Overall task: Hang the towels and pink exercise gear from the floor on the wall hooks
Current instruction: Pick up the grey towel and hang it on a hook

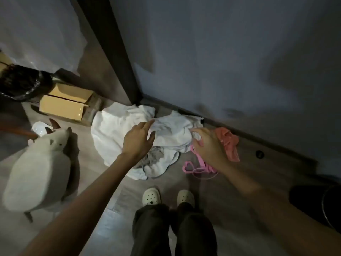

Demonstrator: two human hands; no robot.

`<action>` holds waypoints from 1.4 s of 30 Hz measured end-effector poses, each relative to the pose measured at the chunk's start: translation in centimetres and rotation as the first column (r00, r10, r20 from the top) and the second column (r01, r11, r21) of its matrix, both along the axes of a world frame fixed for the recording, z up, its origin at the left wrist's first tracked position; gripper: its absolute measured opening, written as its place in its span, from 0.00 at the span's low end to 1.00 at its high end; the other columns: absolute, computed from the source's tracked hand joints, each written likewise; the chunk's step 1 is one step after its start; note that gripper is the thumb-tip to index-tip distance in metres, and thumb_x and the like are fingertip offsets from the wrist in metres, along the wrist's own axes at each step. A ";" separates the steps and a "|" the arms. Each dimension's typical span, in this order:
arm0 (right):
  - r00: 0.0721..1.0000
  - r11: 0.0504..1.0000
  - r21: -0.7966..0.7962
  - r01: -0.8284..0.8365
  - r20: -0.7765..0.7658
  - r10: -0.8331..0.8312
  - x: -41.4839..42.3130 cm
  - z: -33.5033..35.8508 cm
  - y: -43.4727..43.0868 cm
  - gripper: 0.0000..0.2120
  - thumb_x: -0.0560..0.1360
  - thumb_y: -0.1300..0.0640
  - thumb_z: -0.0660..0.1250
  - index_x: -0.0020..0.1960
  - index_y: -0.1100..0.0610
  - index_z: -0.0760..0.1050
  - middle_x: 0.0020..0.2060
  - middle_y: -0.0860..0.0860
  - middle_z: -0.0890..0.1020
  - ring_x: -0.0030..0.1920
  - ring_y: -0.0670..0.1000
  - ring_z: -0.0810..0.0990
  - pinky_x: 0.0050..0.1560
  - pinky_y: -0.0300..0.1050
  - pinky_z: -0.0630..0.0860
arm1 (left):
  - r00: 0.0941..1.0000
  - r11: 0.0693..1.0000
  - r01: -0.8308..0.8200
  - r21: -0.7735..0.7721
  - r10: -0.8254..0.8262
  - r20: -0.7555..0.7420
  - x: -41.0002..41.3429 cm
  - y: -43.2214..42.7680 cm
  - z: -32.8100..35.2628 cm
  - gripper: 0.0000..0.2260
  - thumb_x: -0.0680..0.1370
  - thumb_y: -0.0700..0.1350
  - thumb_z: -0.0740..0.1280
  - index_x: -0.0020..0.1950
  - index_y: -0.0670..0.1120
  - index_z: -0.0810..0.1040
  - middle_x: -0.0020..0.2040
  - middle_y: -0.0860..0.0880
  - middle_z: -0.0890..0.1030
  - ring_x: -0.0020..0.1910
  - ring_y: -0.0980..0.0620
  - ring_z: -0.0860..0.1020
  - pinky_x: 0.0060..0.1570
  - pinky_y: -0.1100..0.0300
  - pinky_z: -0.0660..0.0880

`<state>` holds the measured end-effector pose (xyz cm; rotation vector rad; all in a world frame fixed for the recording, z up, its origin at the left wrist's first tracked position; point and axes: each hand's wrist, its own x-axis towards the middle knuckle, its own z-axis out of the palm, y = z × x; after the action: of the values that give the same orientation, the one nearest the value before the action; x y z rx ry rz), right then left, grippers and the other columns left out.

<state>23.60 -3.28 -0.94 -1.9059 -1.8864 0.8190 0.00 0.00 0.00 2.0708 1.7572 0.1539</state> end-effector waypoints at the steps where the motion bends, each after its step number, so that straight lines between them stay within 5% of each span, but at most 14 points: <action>1: 1.000 1.000 0.006 -0.011 -0.002 0.011 -0.8 -2.5 0.3 0.15 0.75 0.57 0.63 0.61 0.54 0.75 0.59 0.53 0.78 0.59 0.56 0.74 0.57 0.51 0.74 | 1.000 1.000 -0.018 -0.017 0.018 0.003 -0.5 0.2 -2.1 0.20 0.80 0.50 0.58 0.73 0.50 0.64 0.66 0.47 0.74 0.62 0.44 0.73 0.52 0.51 0.74; 13: 0.968 0.970 -0.021 -0.243 0.060 0.244 -7.1 -37.1 5.5 0.15 0.77 0.53 0.62 0.63 0.50 0.72 0.61 0.48 0.76 0.60 0.53 0.73 0.56 0.53 0.74 | 0.966 0.962 -0.222 -0.159 0.240 0.102 -7.8 1.6 -40.2 0.20 0.78 0.52 0.61 0.70 0.53 0.67 0.66 0.49 0.74 0.62 0.47 0.73 0.53 0.52 0.74; 19: 0.923 0.930 -0.051 -0.364 0.116 0.367 -9.4 -49.5 7.9 0.19 0.75 0.53 0.63 0.66 0.49 0.70 0.64 0.48 0.73 0.60 0.56 0.72 0.53 0.55 0.75 | 0.959 0.927 -0.284 -0.245 0.277 -0.063 -9.5 2.3 -52.4 0.34 0.70 0.64 0.67 0.72 0.53 0.62 0.69 0.45 0.69 0.66 0.41 0.68 0.62 0.44 0.68; 23: 0.906 0.924 -0.090 -0.373 0.181 0.383 -10.1 -54.5 9.1 0.23 0.75 0.55 0.64 0.69 0.50 0.65 0.64 0.51 0.71 0.60 0.58 0.71 0.53 0.55 0.74 | 0.969 0.964 -0.198 -0.176 0.166 -0.182 -9.8 2.5 -56.6 0.28 0.72 0.61 0.65 0.69 0.53 0.65 0.57 0.47 0.79 0.57 0.43 0.75 0.55 0.49 0.65; 27: 0.914 0.943 0.021 -0.333 0.254 0.317 -10.2 -56.0 9.6 0.08 0.76 0.57 0.62 0.55 0.55 0.72 0.52 0.52 0.77 0.51 0.57 0.76 0.42 0.48 0.71 | 0.991 0.992 -0.120 -0.031 0.118 -0.064 -9.4 2.6 -56.8 0.11 0.75 0.53 0.65 0.52 0.47 0.74 0.47 0.48 0.81 0.49 0.44 0.78 0.49 0.51 0.67; 32: 0.974 0.971 -0.080 -0.224 0.025 0.226 -8.6 -52.3 10.1 0.06 0.76 0.58 0.63 0.51 0.53 0.75 0.48 0.48 0.80 0.45 0.50 0.78 0.43 0.47 0.75 | 0.955 0.999 -0.049 -0.023 0.053 0.293 -8.2 3.1 -51.5 0.12 0.75 0.45 0.67 0.58 0.46 0.75 0.52 0.47 0.80 0.50 0.47 0.77 0.47 0.55 0.73; 35: 0.936 0.969 -0.195 -0.149 -0.344 0.075 -8.2 -45.7 10.0 0.11 0.77 0.62 0.59 0.54 0.52 0.78 0.47 0.45 0.80 0.44 0.46 0.78 0.48 0.38 0.74 | 0.899 0.999 -0.041 0.005 0.035 0.437 -6.7 4.0 -45.0 0.12 0.75 0.42 0.67 0.58 0.47 0.76 0.52 0.51 0.81 0.51 0.53 0.77 0.49 0.59 0.71; 37: 0.856 0.954 -0.270 -0.134 -0.517 -0.026 -7.7 -40.3 9.8 0.11 0.79 0.59 0.58 0.53 0.50 0.78 0.46 0.45 0.80 0.48 0.46 0.78 0.52 0.41 0.74 | 0.875 0.999 -0.048 0.004 0.040 0.482 -5.5 4.7 -39.8 0.12 0.75 0.42 0.67 0.58 0.48 0.76 0.52 0.55 0.79 0.50 0.57 0.76 0.48 0.66 0.69; 40: 0.845 0.966 -0.211 -0.149 -0.534 0.014 -6.4 -31.8 9.3 0.07 0.73 0.48 0.68 0.51 0.46 0.77 0.47 0.51 0.82 0.49 0.47 0.79 0.51 0.42 0.76 | 0.839 0.998 -0.054 -0.027 0.060 0.541 -4.0 5.9 -31.0 0.12 0.74 0.43 0.70 0.57 0.48 0.76 0.50 0.56 0.79 0.50 0.60 0.76 0.47 0.75 0.68; 42: 0.880 0.986 -0.135 -0.100 -0.474 0.024 -5.4 -25.4 9.4 0.06 0.71 0.52 0.71 0.47 0.45 0.77 0.44 0.57 0.82 0.43 0.44 0.78 0.46 0.37 0.74 | 0.818 0.997 -0.052 -0.057 0.076 0.570 -3.4 6.7 -24.5 0.14 0.73 0.46 0.72 0.56 0.50 0.76 0.51 0.55 0.79 0.50 0.59 0.76 0.50 0.74 0.69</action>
<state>18.21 6.09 -26.34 -1.5411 -1.6219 1.3481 -3.36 6.73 -24.48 1.6883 1.4302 0.6836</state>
